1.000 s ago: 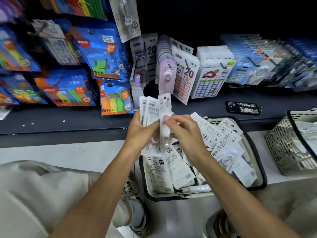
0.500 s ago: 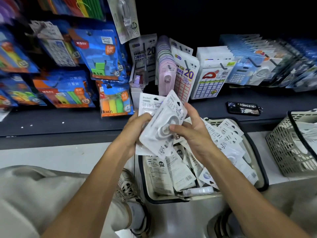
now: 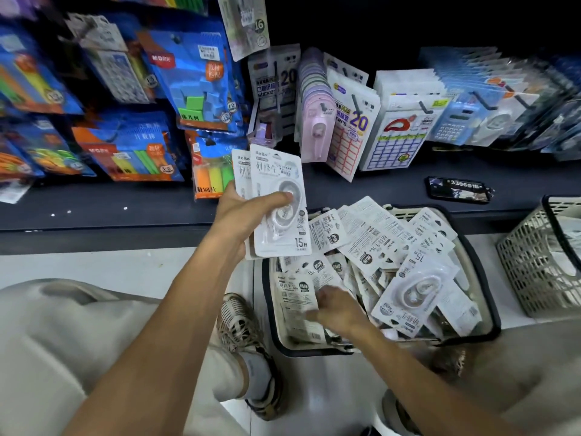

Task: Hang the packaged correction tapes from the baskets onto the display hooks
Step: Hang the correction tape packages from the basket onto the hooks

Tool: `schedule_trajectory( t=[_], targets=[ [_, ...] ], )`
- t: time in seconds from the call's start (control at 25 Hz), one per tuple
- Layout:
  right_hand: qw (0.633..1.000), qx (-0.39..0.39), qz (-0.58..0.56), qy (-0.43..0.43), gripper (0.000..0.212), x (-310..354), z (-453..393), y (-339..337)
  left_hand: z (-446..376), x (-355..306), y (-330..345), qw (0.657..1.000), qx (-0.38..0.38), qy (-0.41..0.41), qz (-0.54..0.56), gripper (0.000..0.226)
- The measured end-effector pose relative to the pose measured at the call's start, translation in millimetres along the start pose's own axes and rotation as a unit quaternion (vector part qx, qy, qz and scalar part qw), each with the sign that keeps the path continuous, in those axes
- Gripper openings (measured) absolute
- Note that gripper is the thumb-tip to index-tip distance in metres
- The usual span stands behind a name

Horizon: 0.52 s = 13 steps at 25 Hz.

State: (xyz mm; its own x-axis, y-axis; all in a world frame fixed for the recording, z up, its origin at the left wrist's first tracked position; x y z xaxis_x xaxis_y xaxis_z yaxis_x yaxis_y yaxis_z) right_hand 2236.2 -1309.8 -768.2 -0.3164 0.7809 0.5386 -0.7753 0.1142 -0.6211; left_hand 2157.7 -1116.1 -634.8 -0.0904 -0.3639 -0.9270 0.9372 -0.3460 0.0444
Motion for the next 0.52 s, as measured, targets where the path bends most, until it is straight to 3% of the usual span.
schedule_trajectory(
  t=[0.12,0.24,0.32,0.4,0.52],
  targets=[
    [0.997,-0.048,0.033,-0.057,0.007,-3.1,-6.8,25.4,0.2,4.3,-3.1,0.999,-0.023,0.018,-0.015,0.060],
    [0.986,-0.079,-0.143,-0.037,0.006,5.8,-17.4,0.1,-2.4,2.6,-13.2,0.993,-0.071,0.043,-0.086,0.068],
    [0.937,-0.118,-0.327,-0.030,0.017,19.5,-14.3,-43.2,0.4,-6.5,-17.1,0.983,-0.096,0.062,-0.140,0.066],
    [0.868,-0.100,-0.478,-0.089,0.020,54.9,1.3,-91.5,8.1,-14.1,-8.4,0.983,-0.077,0.066,-0.156,0.067],
    [0.818,-0.073,-0.521,-0.234,0.021,115.8,32.9,-158.6,17.2,-33.4,16.7,0.996,-0.014,0.060,-0.069,0.059]
  ],
)
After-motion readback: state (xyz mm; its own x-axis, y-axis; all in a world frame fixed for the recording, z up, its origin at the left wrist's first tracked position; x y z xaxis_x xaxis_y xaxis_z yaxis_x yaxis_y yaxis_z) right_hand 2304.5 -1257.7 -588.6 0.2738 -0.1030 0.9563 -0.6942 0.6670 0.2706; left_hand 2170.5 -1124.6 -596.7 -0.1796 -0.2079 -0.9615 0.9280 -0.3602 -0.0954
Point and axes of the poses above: each hand's wrist, its own z-axis away from the middle knuckle, its own y-axis out of the palm, x = y × z, the point moved 5 cm from there along -z, towards the middle knuckle, and after that the axes turned 9 degrees about -x, right-handed, at the moved point
